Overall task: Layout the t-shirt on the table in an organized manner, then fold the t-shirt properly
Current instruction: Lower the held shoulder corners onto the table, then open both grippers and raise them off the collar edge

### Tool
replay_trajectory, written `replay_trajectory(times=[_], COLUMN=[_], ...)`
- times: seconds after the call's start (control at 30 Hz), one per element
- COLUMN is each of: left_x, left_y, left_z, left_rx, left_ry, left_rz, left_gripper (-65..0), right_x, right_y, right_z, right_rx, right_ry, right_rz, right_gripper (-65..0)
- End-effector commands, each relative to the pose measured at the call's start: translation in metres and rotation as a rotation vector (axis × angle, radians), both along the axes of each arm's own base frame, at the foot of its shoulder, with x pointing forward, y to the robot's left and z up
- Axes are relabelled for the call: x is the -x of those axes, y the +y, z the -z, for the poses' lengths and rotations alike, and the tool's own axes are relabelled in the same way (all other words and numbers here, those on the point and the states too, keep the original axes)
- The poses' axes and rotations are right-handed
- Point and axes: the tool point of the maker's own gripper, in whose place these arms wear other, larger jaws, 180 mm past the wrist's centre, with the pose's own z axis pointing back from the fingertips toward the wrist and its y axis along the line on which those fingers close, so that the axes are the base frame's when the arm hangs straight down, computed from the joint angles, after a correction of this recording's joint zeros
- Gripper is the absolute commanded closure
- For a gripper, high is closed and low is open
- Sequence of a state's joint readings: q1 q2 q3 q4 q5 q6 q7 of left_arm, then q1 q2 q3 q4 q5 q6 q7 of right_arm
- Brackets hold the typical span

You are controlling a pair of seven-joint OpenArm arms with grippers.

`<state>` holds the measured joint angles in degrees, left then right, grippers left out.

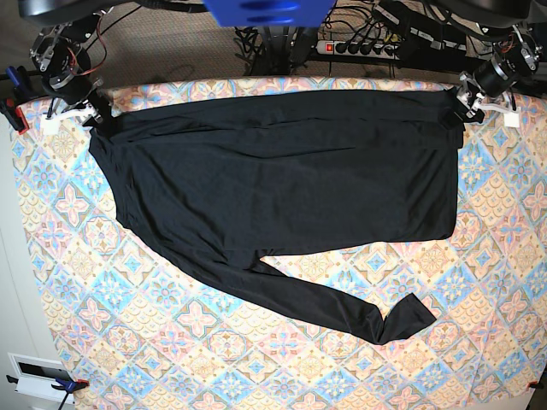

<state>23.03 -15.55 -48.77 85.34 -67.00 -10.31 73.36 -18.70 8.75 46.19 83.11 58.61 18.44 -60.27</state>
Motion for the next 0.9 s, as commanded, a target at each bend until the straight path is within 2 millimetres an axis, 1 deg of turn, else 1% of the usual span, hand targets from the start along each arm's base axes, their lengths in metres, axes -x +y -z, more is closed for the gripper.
replay_trajectory(times=[0.0,0.13,0.2,0.27,0.4,0.5,0.53,0.63,0.7,0.73,0.83,0.87], left_x=[-0.004,-0.005,-0.001,-0.001,0.003,0.004,0.009,0.019,0.022,0.027,0.037,0.038], left_y=[0.007,0.007,0.006,0.004,0.009,0.011,0.014,0.033,0.041,0.046,0.066,0.071], left_z=[-0.01,-0.014,-0.016,-0.02,-0.026,-0.027,-0.027,-0.032,-0.036,-0.038,-0.05,-0.054], left_rx=[-0.021,-0.006,0.015,0.044,0.048,0.042,0.037,0.006,-0.008,-0.014,-0.045,-0.056], left_ry=[-0.028,-0.043,-0.051,-0.072,-0.076,-0.075,-0.066,-0.068,-0.075,-0.071,-0.084,-0.091], left_rz=[0.004,0.001,-0.005,-0.014,-0.009,-0.009,-0.017,-0.071,-0.094,-0.106,-0.157,-0.174], left_gripper=[-39.7,-41.3,-41.5,-41.5,-41.5,-41.5,-41.3,-41.2,-41.2,-41.2,-41.2,-41.2], right_x=[0.004,-0.003,-0.007,-0.007,-0.002,0.008,0.011,0.021,0.023,0.023,0.033,0.033], right_y=[-0.011,-0.012,-0.013,-0.021,-0.027,-0.039,-0.042,-0.054,-0.059,-0.062,-0.069,-0.072], right_z=[0.001,-0.012,-0.019,-0.027,-0.034,-0.039,-0.039,-0.043,-0.047,-0.049,-0.051,-0.054], right_rx=[0.047,0.078,0.095,0.116,0.129,0.138,0.138,0.146,0.156,0.164,0.176,0.186], right_ry=[0.034,0.001,-0.016,-0.034,-0.021,-0.005,0.001,0.01,0.005,0.0,0.009,0.004], right_rz=[0.003,-0.013,-0.019,-0.001,-0.004,0.024,0.032,0.071,0.085,0.093,0.116,0.124], right_gripper=[-22.1,-22.1,-22.1,-22.1,-22.1,-22.1,-22.1,-22.1,-22.1,-22.1,-22.1,-22.1])
